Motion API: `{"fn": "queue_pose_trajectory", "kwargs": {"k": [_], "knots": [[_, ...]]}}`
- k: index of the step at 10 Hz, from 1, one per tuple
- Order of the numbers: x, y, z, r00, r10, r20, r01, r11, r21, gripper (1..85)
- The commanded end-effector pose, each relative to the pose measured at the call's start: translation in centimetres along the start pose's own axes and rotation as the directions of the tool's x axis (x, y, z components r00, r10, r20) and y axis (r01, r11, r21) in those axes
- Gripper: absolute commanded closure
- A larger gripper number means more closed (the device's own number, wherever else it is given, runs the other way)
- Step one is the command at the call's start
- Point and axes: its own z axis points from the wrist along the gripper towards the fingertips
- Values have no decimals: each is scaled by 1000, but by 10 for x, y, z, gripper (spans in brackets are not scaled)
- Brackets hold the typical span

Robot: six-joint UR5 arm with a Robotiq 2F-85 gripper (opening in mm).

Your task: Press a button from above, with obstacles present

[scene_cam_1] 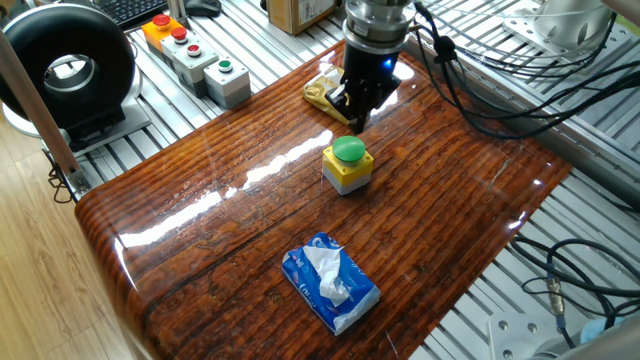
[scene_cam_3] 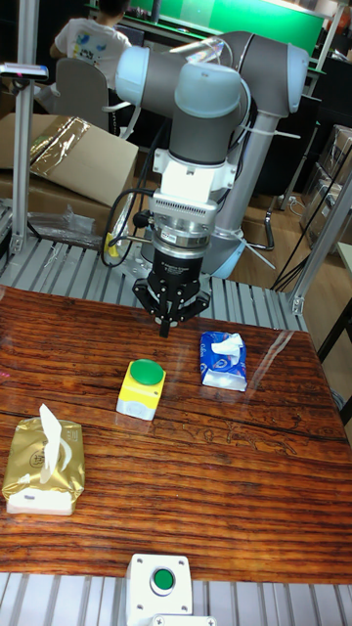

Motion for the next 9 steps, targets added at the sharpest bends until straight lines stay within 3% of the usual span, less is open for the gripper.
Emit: {"fn": "queue_pose_trajectory", "kwargs": {"k": [1,9], "knots": [[-3,0,3,1000,2,13,-2,1000,-9,843],[-7,-1,4,999,-32,26,32,999,-12,843]]}}
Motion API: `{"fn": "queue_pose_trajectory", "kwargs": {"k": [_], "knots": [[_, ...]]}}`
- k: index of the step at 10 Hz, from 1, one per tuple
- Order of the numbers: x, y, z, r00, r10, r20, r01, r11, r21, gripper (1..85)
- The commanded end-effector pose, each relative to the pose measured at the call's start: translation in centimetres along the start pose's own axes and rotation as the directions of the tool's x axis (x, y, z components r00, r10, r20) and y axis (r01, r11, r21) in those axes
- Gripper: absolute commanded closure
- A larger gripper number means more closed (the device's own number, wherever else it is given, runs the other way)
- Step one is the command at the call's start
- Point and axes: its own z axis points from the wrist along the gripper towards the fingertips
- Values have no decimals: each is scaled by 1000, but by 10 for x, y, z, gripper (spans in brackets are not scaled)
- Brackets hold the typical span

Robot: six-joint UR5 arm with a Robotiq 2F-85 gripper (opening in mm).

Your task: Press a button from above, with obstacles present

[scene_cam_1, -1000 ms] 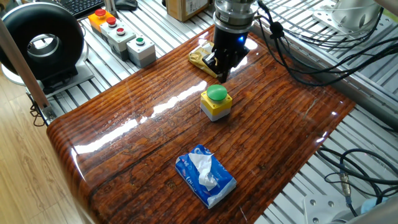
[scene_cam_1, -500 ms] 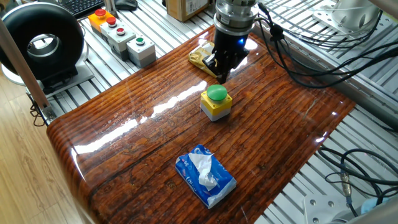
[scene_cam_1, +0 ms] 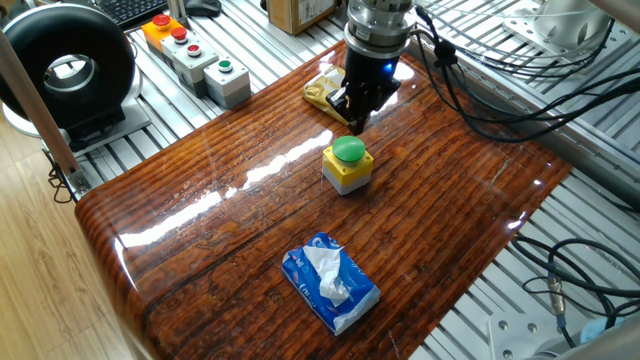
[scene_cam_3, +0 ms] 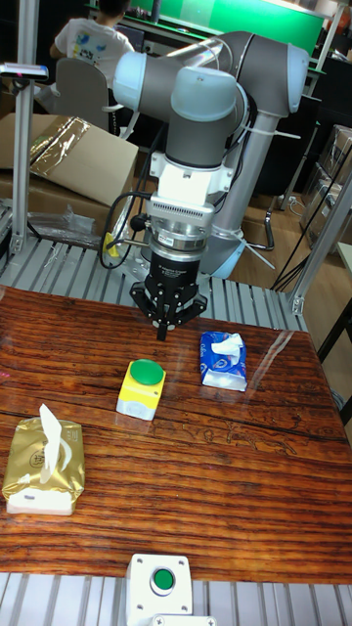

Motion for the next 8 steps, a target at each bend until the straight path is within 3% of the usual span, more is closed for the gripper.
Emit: {"fn": "queue_pose_trajectory", "kwargs": {"k": [1,2,3,5,8], "knots": [[1,0,-1,1000,-16,-4,16,1000,-3,843],[5,-6,-1,1000,-22,-21,22,1000,21,843],[10,-4,-1,999,-14,-38,14,1000,11,843],[20,-9,-2,997,1,-78,1,1000,30,843],[23,-11,-2,996,36,-86,-32,999,42,843]]}}
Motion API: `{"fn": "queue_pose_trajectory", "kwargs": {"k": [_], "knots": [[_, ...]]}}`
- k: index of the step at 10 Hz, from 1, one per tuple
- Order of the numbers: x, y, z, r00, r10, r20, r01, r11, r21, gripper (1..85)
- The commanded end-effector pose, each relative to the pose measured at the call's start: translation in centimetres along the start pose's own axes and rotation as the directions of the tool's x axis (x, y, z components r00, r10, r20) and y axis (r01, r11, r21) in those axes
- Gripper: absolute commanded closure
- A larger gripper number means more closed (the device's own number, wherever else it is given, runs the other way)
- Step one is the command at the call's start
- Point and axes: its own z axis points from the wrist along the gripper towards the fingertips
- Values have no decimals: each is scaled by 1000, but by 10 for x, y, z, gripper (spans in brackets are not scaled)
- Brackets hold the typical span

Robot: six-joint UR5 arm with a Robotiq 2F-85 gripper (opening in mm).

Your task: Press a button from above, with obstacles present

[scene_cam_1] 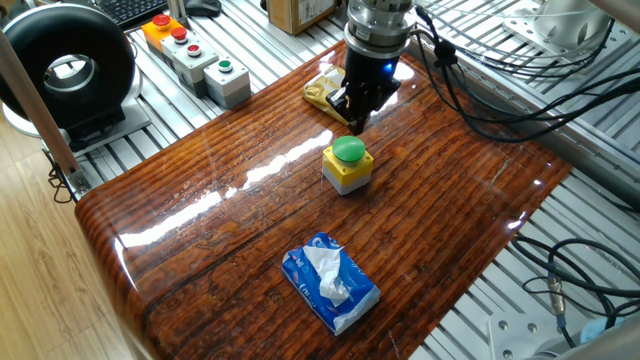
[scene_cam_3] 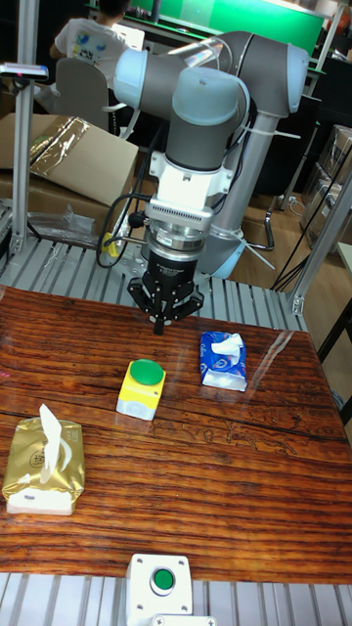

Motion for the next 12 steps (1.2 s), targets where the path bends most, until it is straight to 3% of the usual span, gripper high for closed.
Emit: {"fn": "queue_pose_trajectory", "kwargs": {"k": [1,5,12], "knots": [[2,3,-1,999,33,-7,-33,999,-11,843],[-13,8,-2,997,66,47,-64,997,-36,843],[-14,7,-2,998,38,51,-37,999,-31,843]]}}
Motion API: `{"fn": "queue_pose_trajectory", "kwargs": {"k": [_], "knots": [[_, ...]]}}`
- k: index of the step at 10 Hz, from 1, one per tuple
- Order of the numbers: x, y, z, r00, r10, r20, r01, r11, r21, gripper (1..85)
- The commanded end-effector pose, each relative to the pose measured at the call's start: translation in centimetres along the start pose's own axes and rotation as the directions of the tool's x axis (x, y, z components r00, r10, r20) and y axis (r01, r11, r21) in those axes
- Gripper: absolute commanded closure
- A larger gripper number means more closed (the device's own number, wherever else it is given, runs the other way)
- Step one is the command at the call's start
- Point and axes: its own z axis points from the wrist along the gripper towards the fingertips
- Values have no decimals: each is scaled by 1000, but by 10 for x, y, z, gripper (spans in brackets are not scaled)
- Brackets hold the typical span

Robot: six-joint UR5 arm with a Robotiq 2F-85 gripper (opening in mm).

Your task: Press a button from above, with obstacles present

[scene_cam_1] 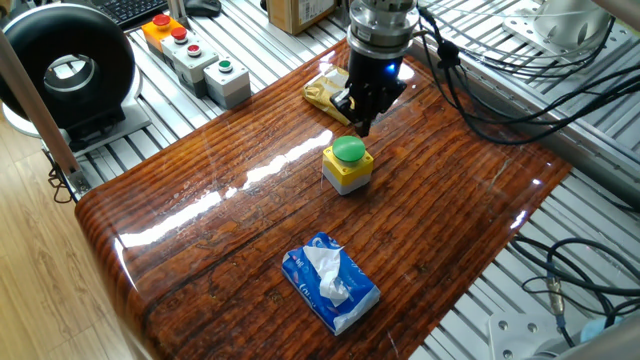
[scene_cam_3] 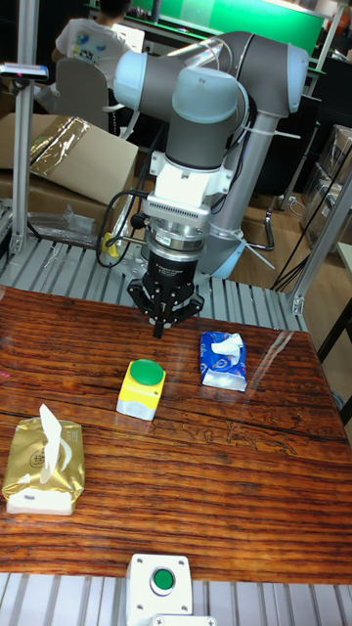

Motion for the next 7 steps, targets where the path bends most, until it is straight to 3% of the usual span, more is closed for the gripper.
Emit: {"fn": "queue_pose_trajectory", "kwargs": {"k": [1,7], "knots": [[1,5,-1,1000,-15,-3,15,1000,-21,843],[-10,0,6,999,-44,-2,44,999,-16,843]]}}
